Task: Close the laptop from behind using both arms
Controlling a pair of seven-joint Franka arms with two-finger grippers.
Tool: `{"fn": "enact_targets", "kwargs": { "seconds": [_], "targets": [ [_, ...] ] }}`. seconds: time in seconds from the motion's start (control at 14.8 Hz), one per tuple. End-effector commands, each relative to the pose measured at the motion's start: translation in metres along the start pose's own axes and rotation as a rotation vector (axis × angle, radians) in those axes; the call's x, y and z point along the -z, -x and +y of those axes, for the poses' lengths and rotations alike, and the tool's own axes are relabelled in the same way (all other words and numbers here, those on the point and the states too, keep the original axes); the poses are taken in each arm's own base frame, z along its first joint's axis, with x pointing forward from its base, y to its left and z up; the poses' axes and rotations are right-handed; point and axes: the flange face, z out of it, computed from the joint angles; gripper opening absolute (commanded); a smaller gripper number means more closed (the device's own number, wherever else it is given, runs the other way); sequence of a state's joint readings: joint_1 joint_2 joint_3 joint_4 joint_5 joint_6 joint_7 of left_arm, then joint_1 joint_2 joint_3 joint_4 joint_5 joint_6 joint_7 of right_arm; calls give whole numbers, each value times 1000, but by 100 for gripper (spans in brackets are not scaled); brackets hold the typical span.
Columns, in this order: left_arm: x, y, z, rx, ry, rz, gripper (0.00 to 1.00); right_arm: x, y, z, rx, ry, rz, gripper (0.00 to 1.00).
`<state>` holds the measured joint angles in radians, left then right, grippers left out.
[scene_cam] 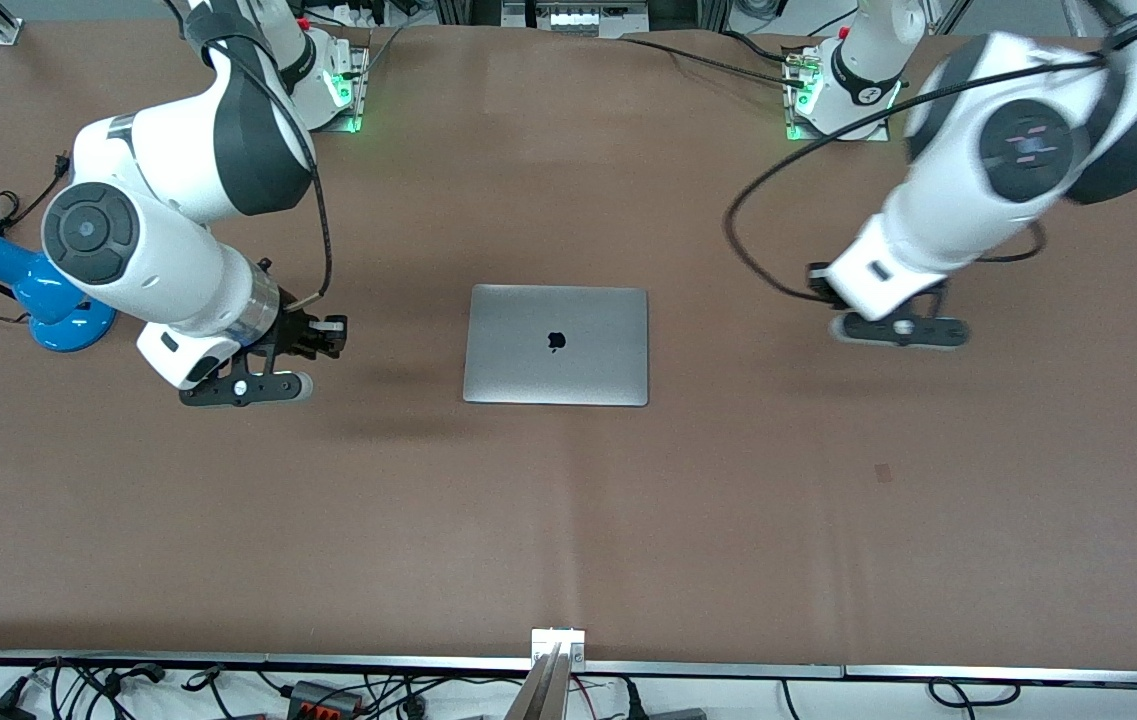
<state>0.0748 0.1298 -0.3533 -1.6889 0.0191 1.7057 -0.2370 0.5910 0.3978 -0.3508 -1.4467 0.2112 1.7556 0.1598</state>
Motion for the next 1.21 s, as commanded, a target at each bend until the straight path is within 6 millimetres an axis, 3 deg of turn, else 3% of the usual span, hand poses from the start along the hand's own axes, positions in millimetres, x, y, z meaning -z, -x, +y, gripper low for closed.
{"fn": "enact_targets", "kwargs": {
  "seconds": [0.0,0.13,0.34,0.61,0.74,0.88,1.15],
  "targets": [
    [52,36,-26,17,1,44,7,20,-8,17,-8,24,30,100],
    [73,53,-43,30,-9,57,5,47,-13,33,-28,28,78,100],
    [73,52,-75,1,-4,50,7,70,-17,74,-24,34,99,100],
    [71,47,-75,3,0,46,44,101,-14,139,-90,-40,139,100],
    [70,48,-76,43,1,38,59,113,-7,159,-86,-4,153,100],
    [68,48,-75,130,0,37,100,119,-2,178,-90,15,157,100],
    [68,44,-79,127,4,56,100,124,5,211,-65,20,154,100]
  ]
}}
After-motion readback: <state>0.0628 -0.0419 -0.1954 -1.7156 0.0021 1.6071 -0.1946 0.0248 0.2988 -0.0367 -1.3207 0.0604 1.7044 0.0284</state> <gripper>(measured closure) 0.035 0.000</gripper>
